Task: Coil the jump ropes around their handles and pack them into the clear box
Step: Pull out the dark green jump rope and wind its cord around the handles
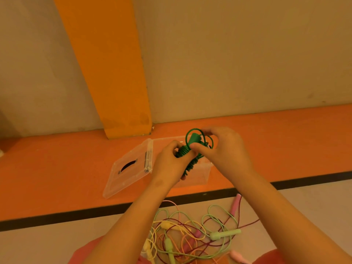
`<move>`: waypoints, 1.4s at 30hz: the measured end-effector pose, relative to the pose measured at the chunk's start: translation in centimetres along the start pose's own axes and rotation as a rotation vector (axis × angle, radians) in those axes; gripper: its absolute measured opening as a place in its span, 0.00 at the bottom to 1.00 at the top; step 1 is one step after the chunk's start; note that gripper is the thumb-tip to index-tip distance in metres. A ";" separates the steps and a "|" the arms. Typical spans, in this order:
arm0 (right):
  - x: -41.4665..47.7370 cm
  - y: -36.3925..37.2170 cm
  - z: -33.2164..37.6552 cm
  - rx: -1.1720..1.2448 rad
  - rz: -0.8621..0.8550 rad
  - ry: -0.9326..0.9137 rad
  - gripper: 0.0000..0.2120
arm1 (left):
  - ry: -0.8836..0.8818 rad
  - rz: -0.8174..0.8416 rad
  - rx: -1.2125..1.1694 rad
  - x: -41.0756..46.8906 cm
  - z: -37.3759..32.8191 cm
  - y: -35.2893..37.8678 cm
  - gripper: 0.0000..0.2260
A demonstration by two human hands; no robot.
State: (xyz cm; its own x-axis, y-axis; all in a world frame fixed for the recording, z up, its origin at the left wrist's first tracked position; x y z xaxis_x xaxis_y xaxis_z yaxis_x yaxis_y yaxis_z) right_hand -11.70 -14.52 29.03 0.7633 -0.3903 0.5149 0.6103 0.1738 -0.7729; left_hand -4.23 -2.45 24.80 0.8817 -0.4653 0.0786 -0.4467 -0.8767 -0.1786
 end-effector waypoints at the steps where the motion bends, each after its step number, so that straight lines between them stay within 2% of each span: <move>1: -0.2 0.2 0.3 -0.024 -0.016 -0.005 0.21 | 0.033 -0.022 0.023 -0.1 -0.1 0.1 0.11; 5: -0.6 0.7 0.9 -0.060 -0.088 -0.021 0.23 | 0.113 -0.073 0.124 -0.5 0.0 0.3 0.08; 8: -1.0 1.1 1.2 -0.101 -0.189 -0.046 0.21 | 0.110 -0.067 0.187 -1.2 0.1 0.6 0.11; 13: -1.4 1.2 2.0 -0.043 -0.227 -0.118 0.15 | 0.072 -0.025 0.088 -1.7 -0.6 0.4 0.12; 17: -1.1 -0.4 1.2 0.316 -0.129 -0.013 0.09 | -0.084 0.198 -0.150 -2.5 -1.3 0.0 0.22; 19: -0.9 -1.1 0.6 0.454 -0.057 0.034 0.10 | -0.103 0.269 -0.176 -2.9 -1.3 -0.4 0.22; 21: -1.0 -1.8 0.4 0.538 -0.011 0.033 0.12 | -0.090 0.271 -0.186 -3.2 -1.2 -0.7 0.20; 23: -1.5 -2.2 0.7 0.558 -0.012 0.013 0.13 | -0.079 0.252 -0.194 -3.4 -0.9 -0.7 0.19; 27: -2.7 -2.2 1.7 0.429 -0.048 -0.064 0.07 | -0.083 0.187 -0.204 -3.7 -0.7 -0.6 0.17; 31: -3.3 -2.2 2.0 0.438 -0.002 -0.082 0.07 | -0.060 0.169 -0.152 -4.4 -0.6 -0.5 0.18; 34: -3.6 -2.3 2.2 0.468 0.081 -0.085 0.12 | -0.014 0.177 -0.152 -5.1 -0.9 -0.6 0.21; 42: -3.1 -3.9 1.3 0.776 0.060 0.007 0.09 | -0.052 0.417 -0.492 -6.5 -1.8 -2.0 0.30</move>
State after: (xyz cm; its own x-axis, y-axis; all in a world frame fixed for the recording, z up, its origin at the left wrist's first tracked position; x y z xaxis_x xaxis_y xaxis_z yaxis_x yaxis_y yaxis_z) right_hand -16.13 -12.80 30.93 0.8000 -0.3656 0.4757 0.5437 0.7771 -0.3171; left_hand -9.32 2.06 26.38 0.6194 -0.7835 0.0501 -0.7602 -0.5826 0.2876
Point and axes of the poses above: each hand's wrist, its own x-axis towards the middle knuckle, its own y-axis out of the palm, z = x × y, the point moved 3 cm from there along x, towards the middle knuckle, and after that the axes turned 11 degrees about -x, right-handed, at the moved point
